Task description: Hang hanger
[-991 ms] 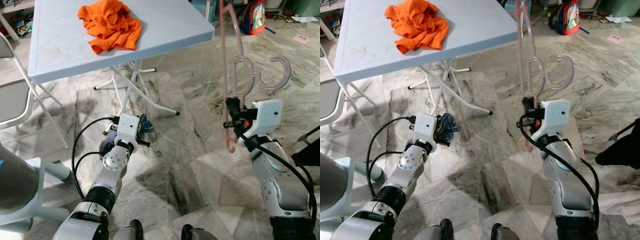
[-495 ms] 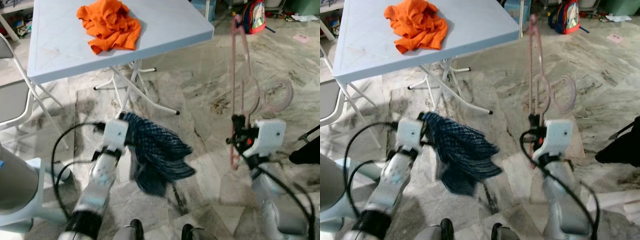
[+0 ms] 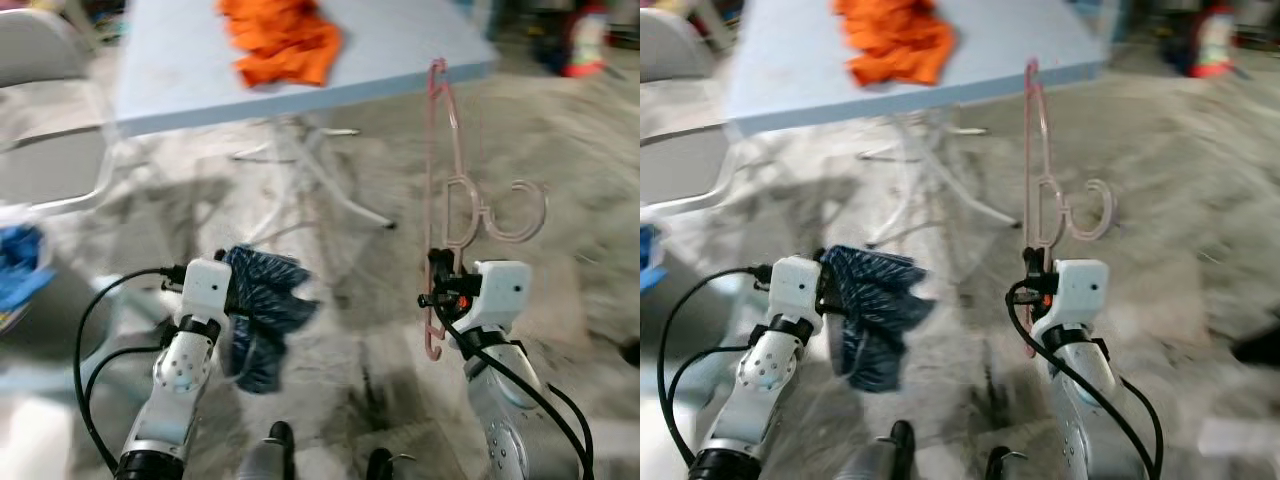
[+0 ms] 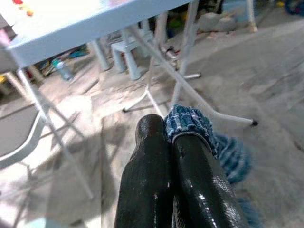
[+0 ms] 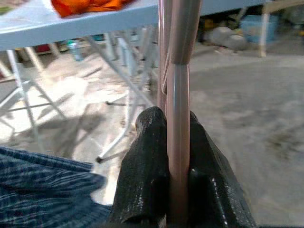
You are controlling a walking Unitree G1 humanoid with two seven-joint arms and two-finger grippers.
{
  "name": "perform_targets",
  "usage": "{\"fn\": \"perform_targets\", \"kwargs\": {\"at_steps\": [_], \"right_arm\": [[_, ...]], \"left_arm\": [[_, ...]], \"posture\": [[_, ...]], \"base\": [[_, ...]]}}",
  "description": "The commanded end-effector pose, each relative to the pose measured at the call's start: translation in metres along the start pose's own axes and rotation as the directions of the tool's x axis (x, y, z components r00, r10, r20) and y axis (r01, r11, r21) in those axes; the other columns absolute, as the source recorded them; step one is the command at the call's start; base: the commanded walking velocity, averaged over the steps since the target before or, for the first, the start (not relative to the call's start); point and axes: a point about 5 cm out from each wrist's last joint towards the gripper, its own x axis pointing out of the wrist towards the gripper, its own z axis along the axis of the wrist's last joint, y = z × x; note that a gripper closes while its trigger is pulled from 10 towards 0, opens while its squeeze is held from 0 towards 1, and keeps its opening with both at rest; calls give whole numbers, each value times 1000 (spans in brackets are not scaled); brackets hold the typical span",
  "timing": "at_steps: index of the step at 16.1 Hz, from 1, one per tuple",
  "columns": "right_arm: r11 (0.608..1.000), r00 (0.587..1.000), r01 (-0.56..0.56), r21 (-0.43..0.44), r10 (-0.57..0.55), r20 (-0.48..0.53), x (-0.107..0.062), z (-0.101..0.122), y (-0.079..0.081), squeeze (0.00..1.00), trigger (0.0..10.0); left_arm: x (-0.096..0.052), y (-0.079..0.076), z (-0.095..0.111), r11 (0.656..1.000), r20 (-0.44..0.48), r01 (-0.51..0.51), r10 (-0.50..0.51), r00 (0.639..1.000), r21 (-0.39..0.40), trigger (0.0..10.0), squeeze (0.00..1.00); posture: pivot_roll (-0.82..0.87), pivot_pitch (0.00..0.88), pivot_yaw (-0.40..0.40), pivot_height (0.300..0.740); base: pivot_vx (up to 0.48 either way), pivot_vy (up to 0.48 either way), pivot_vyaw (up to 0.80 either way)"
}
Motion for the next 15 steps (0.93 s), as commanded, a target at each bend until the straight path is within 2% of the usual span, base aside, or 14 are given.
{"fn": "perform_targets", "kwargs": {"at_steps": [1,8,10,15], "right_arm": [[1000,1000,3,4,-3,17,0,4,-2,0,10000],[1000,997,3,-17,-1,74,3,14,-2,0,10000],[1000,997,-6,-28,8,79,4,15,0,0,10000],[999,995,-13,-39,17,103,5,20,1,0,10000]], "left_arm": [[1,1,3,1000,7,3,-3,1000,-5,10000,0],[16,-4,35,998,85,36,-31,996,-58,10000,0],[18,-4,38,997,88,40,-34,996,-65,10000,0],[25,-7,67,995,173,52,-36,984,-87,10000,0]], "posture": [[16,225,60,740],[20,210,63,740],[22,207,64,740],[23,211,62,740]], "base": [[255,0,0],[331,0,0],[379,247,0],[388,251,0]]}}
